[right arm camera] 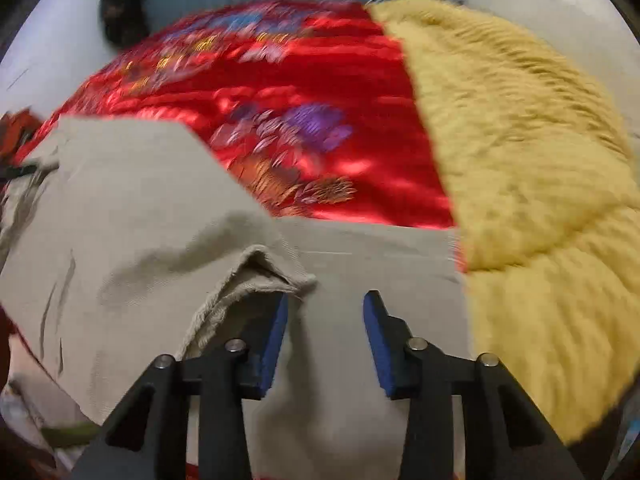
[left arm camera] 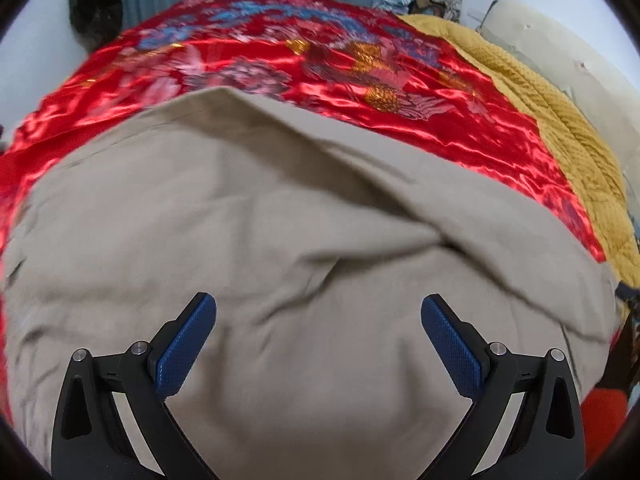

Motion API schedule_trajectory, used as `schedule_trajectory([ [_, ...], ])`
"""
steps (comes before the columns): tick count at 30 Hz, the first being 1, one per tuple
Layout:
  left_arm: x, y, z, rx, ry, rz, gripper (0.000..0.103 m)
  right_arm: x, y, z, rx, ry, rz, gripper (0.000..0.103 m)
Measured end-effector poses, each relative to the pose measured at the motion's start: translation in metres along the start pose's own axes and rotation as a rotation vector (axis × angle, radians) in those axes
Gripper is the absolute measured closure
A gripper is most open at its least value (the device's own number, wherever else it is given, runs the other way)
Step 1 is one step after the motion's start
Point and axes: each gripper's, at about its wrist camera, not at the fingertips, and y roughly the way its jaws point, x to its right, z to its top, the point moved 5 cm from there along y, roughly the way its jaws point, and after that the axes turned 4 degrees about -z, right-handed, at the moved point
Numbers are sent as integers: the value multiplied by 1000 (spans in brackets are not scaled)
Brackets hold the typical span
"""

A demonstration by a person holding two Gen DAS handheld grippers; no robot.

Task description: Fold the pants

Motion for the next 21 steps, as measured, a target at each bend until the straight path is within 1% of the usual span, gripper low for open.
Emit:
schedule_trajectory([
  [1,-3,-8,-6,15,2,15,1,-6,-11,3,35,23,-15,51],
  [2,-8,-16,-13,40,9,40,1,-15,-21,6,62,40,-19,44],
  [3,-11,-22,-17,58,15,59,1,-23,-43,-3,100,65,-6,43],
  [4,-15,-25,-21,76,18,79,1,-37,-60,-7,128,90,24,40],
  [5,-19,-25,-22,92,17,100,1,-61,-75,-14,158,123,102,38],
  [6,-23,-24,-24,99,13,113,1,-82,-82,-16,170,140,159,36],
  [7,-27,-22,-26,102,11,124,1,-102,-84,-18,175,152,218,31],
  [8,-32,-15,-30,102,17,150,1,-128,-85,-22,171,158,285,28],
  [9,-38,-9,-34,97,20,179,1,-155,-83,-25,158,148,342,28],
  [10,-44,-3,-41,80,20,212,1,-181,-78,-27,147,126,370,28],
  [11,-53,10,-51,30,9,242,1,-193,-74,-30,144,117,371,28],
  [12,-58,19,-59,2,3,244,1,-209,-64,-35,134,107,368,28],
  [13,-57,18,-62,30,19,236,1,-222,-49,-41,91,72,340,28],
  [14,-55,15,-62,47,32,237,1,-228,-34,-47,37,40,294,28],
  [15,-55,14,-63,42,37,237,1,-230,-24,-51,-7,30,265,28],
  [16,-54,13,-63,32,40,234,1,-232,-20,-54,-30,36,262,28],
  [18,-54,3,-64,45,36,218,1,-230,-22,-51,-15,80,307,28],
  [21,-56,-21,-67,129,-2,194,1,-212,-26,-51,25,179,366,28],
])
